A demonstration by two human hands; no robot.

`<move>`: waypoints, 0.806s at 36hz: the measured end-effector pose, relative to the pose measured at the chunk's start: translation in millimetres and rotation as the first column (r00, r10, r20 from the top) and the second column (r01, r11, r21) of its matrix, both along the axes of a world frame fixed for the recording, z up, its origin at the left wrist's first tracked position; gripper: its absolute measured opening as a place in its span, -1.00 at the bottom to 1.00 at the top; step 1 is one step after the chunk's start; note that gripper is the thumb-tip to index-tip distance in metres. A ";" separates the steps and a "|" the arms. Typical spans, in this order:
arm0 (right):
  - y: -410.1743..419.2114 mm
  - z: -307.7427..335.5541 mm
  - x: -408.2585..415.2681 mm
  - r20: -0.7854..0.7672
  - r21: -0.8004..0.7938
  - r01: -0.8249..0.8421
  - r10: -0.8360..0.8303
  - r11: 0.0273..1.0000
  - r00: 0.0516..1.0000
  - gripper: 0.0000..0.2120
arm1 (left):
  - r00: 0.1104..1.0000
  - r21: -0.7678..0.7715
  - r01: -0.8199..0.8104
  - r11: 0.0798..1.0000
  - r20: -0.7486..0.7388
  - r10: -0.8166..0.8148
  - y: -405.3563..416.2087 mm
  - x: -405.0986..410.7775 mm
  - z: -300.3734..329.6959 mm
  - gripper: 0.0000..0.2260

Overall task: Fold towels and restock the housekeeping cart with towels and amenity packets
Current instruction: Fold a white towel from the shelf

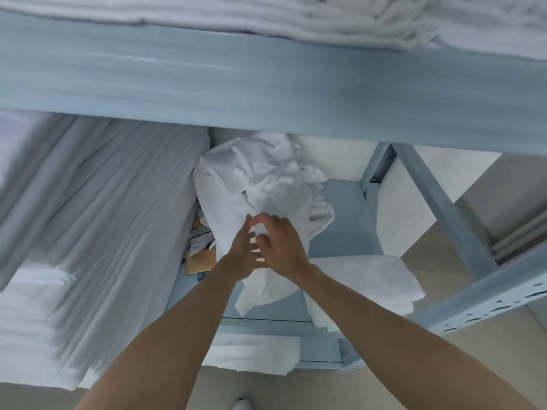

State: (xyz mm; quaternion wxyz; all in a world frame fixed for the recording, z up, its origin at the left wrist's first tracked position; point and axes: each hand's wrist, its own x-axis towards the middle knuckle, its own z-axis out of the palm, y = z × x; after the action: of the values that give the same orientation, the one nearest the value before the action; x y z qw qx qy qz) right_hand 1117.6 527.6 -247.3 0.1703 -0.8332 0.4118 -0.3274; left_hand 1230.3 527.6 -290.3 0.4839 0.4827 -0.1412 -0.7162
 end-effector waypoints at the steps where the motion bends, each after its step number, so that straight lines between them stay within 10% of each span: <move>1: 12.5 10.9 0.1 -0.042 -0.060 -0.067 0.064 0.996 0.997 -0.74 | 0.999 -0.025 -0.014 1.000 -0.037 0.014 2.7 -4.3 9.3 -0.68; 10: 100.3 39.1 -52.4 -0.201 -0.157 -0.459 0.426 0.875 0.882 -0.72 | 0.995 -0.051 -0.053 0.997 0.080 0.057 62.3 -4.9 58.3 -0.56; 14: 129.1 22.2 -82.4 0.271 0.113 -0.136 0.101 0.984 0.957 -0.94 | 0.980 -0.222 -0.164 0.961 0.076 0.184 108.9 -17.3 80.1 -0.60; 16: 138.4 20.6 -90.1 0.557 0.544 -0.018 -0.345 0.839 0.755 -0.86 | 0.945 -0.277 -0.261 0.925 0.123 0.304 140.9 -24.6 90.4 -0.66; 18: 145.2 21.5 -98.9 0.474 0.852 -0.162 -0.602 0.498 0.643 -0.71 | 0.947 -0.302 -0.236 0.924 0.141 0.288 173.6 -33.8 96.7 -0.66; 21: 160.5 15.1 -106.9 0.434 0.869 -0.477 -0.661 0.128 0.612 -0.38 | 0.972 -0.261 -0.133 0.956 0.154 0.177 223.5 -49.8 99.4 -0.47; 29: 216.9 33.7 -92.5 0.450 0.857 -0.506 -0.619 0.096 0.644 -0.65 | 0.965 -0.073 0.102 0.992 0.250 -0.081 333.0 -49.0 90.0 -0.56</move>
State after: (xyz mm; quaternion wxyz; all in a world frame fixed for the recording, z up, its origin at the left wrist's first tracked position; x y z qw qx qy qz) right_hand 1025.1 744.5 -213.6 0.8202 -0.2378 0.4380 -0.2809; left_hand 1181.2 860.6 -200.3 0.4492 0.5397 -0.2529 -0.6656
